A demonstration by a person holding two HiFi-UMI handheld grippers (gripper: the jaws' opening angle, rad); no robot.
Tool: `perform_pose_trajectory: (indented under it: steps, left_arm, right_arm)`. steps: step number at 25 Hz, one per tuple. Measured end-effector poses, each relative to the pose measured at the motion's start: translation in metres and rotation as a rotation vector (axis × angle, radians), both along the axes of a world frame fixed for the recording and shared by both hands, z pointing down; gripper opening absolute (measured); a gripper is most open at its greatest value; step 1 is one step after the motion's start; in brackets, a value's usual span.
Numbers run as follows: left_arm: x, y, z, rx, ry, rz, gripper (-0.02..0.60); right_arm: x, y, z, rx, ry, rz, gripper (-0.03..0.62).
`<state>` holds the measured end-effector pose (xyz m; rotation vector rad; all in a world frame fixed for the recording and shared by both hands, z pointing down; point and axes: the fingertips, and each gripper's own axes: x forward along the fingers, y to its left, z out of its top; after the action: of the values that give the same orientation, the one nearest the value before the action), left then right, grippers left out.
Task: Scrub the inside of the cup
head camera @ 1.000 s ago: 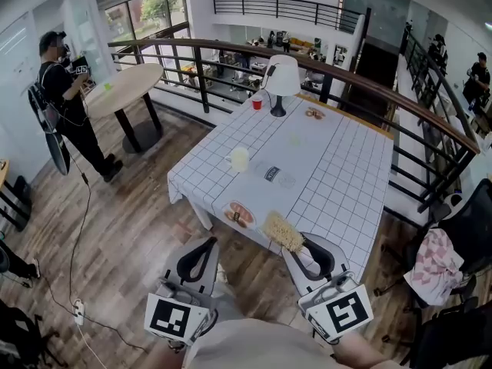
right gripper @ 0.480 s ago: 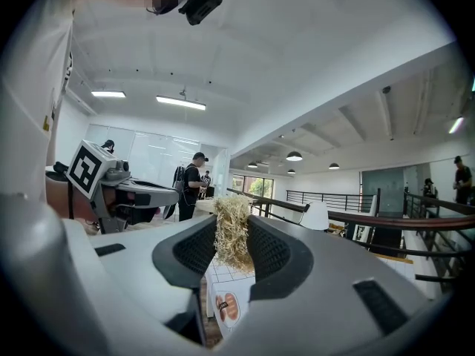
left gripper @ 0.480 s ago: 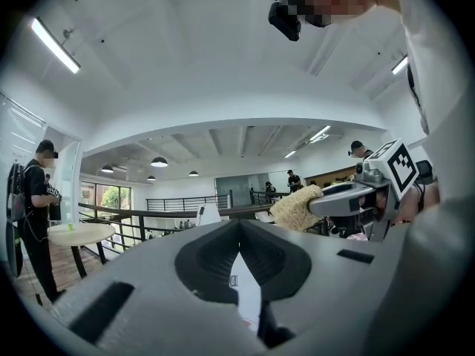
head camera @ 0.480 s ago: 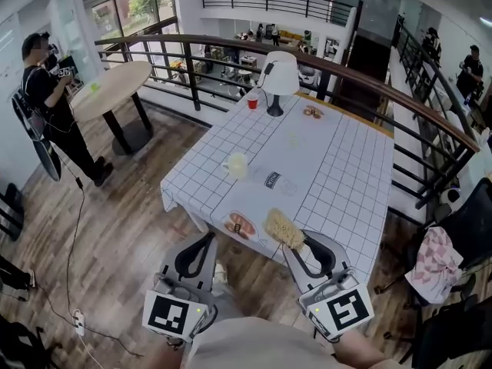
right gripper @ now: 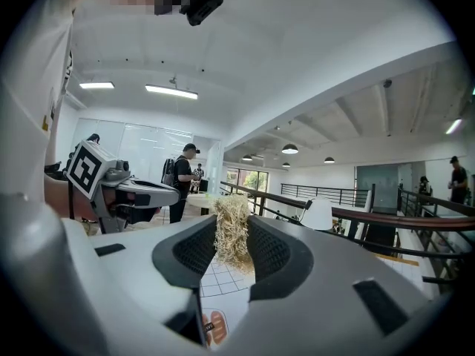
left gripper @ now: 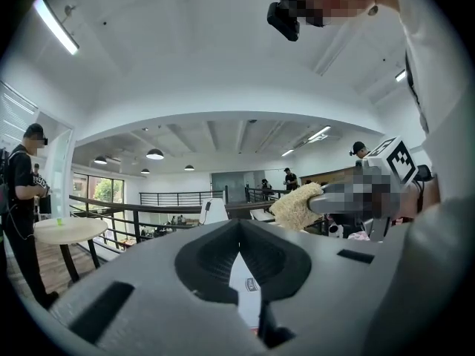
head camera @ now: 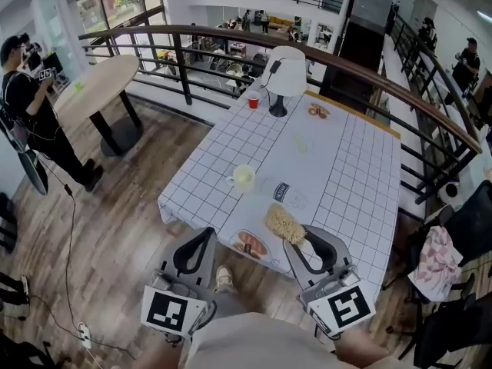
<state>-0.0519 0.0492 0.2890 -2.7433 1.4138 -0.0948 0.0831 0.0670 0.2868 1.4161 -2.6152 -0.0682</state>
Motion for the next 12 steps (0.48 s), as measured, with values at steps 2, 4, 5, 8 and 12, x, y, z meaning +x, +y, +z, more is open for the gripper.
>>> perform_pose_trajectory:
  steps: [2,4,5,8,12]
  left_arm:
    - [-0.008,-0.024,0.0,-0.019,0.002,0.017,0.014]
    - [-0.018,-0.048,0.0,-0.027,0.008,0.034,0.014]
    - [-0.022,-0.061,-0.001,-0.023,0.009,0.043,0.014]
    - [-0.036,-0.098,-0.002,-0.006,0.003,0.071,0.014]
    - [-0.052,-0.128,0.006,-0.055,0.007,0.111,0.014]
  right_arm:
    - [-0.009,-0.025,-0.001,-0.011,0.005,0.018,0.114]
    - [-0.019,-0.049,-0.006,-0.001,0.011,0.031,0.114]
    - [-0.023,-0.062,-0.007,0.003,0.014,0.039,0.114]
    - [-0.037,-0.097,-0.011,0.008,0.021,0.068,0.114]
    - [-0.059,-0.128,-0.011,-0.003,0.028,0.1,0.114]
